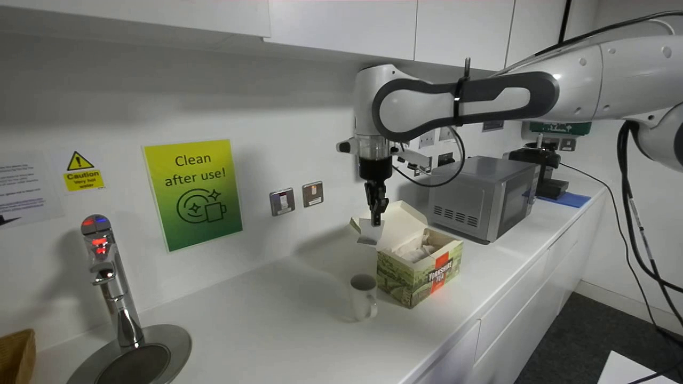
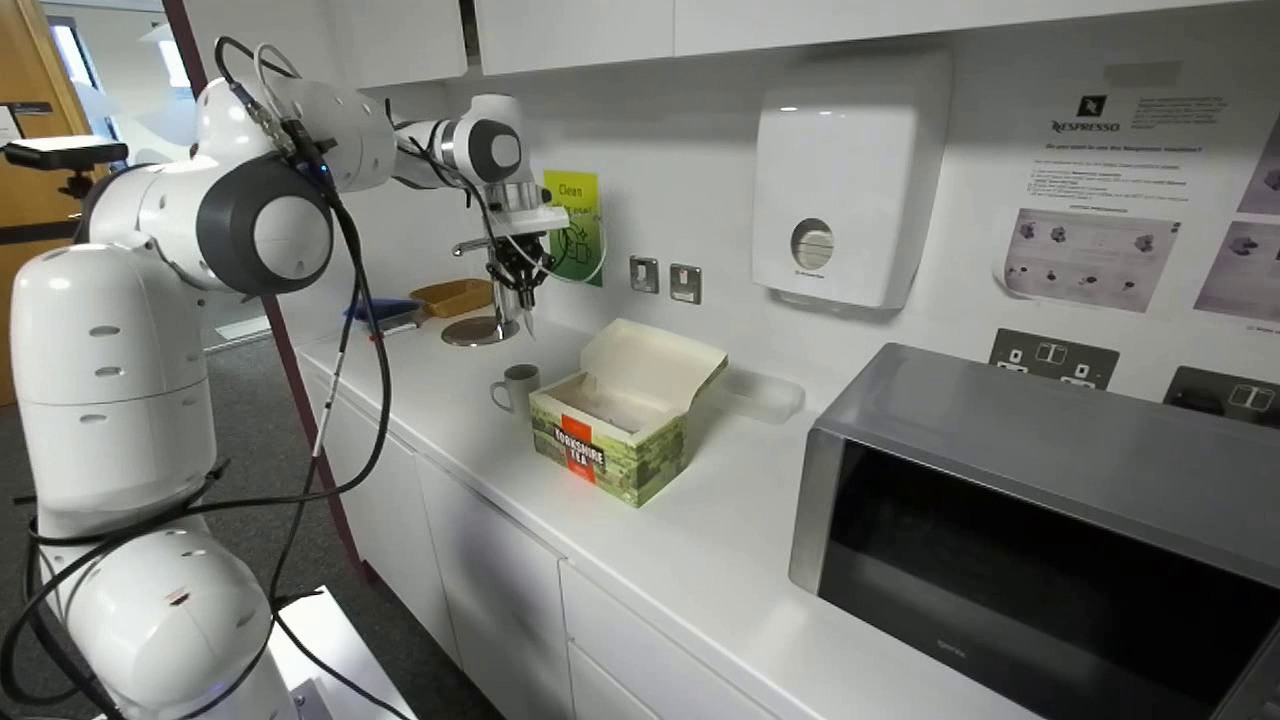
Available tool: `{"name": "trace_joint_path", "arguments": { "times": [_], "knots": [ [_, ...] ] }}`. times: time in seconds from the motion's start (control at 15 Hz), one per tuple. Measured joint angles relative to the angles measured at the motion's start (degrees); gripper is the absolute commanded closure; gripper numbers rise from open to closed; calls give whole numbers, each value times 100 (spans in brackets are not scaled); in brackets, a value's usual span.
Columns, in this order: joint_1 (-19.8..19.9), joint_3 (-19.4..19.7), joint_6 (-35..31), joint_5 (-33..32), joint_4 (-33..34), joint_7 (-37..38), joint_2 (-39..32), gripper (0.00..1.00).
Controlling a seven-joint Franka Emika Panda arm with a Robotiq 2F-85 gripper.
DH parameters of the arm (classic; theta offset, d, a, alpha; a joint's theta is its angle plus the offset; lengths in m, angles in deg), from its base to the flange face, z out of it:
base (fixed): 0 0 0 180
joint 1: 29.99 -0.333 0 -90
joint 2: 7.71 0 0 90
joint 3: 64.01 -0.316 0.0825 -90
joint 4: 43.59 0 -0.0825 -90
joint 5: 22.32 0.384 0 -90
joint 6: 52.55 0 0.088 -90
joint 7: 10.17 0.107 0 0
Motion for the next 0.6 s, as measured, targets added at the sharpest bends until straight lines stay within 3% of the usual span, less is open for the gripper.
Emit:
{"name": "trace_joint_path", "arguments": {
  "times": [0.6],
  "knots": [
    [500,470,-274,383,-657,262,467,100]
  ]
}}
